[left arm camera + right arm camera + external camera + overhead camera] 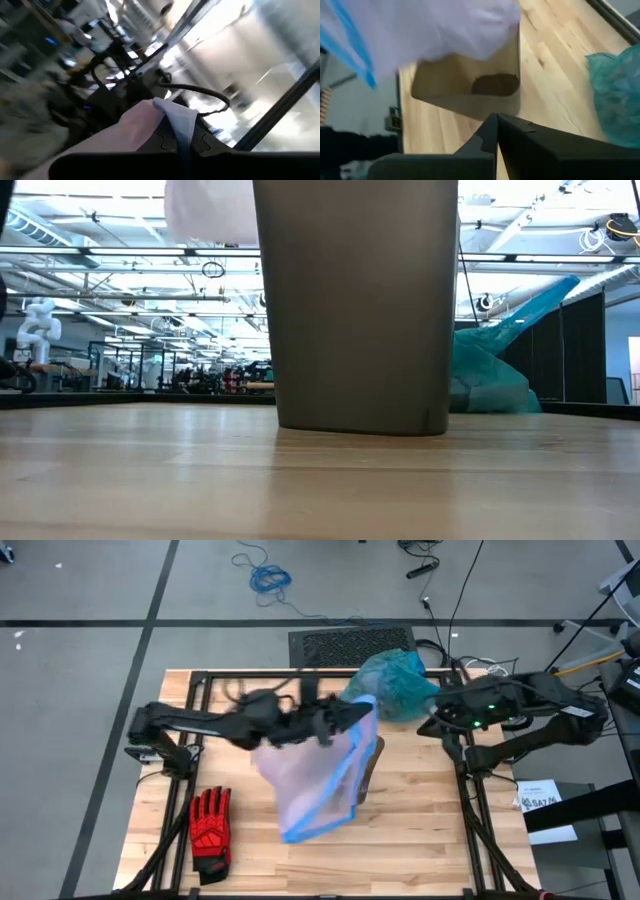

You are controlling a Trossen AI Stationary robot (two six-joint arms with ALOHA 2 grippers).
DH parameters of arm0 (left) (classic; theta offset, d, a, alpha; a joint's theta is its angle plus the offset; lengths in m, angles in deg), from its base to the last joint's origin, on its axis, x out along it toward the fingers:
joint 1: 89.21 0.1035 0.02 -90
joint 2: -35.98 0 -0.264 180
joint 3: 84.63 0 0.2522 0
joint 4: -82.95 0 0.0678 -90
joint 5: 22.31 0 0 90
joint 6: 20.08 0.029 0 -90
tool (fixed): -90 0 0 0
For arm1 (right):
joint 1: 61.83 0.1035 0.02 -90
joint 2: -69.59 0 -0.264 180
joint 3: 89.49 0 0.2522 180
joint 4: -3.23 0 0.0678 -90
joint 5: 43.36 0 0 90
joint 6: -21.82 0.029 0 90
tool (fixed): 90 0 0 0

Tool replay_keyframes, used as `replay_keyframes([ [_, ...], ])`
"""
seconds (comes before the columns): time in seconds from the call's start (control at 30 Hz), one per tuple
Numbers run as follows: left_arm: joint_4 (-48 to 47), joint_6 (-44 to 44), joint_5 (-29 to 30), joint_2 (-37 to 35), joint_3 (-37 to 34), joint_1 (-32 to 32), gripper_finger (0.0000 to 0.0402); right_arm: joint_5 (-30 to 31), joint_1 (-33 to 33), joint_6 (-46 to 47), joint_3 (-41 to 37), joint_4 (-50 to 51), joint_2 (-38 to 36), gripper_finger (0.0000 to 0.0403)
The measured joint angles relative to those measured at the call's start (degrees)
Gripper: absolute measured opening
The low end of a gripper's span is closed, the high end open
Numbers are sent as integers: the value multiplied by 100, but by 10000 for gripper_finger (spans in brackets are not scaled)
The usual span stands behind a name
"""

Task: Place trash/remove bag and relplace
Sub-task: Put the pink trash bag into the trash bin

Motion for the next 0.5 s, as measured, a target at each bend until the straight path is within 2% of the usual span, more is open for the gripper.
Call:
replay_keyframes([
  [0.13, 1523, -1192, -484, 709, 145, 217, 0, 266, 46, 77, 90, -200, -252, 0],
  [0.2, 1765, -1489, -549, 916, 450, 236, 0, 544, 38, -157, 173, -530, -270, 0],
  [0.37, 1766, -1403, -813, 1204, 1301, 235, 0, 1022, -222, -1180, 190, -1975, -74, 0],
  [0.43, 1698, -1249, -883, 1251, 1580, 235, 0, 1015, -429, -1576, 190, -2655, 120, 0],
  [0.5, 1609, -1112, -1000, 1251, 1747, 235, 0, 758, -673, -1879, 190, -3220, 356, 0],
])
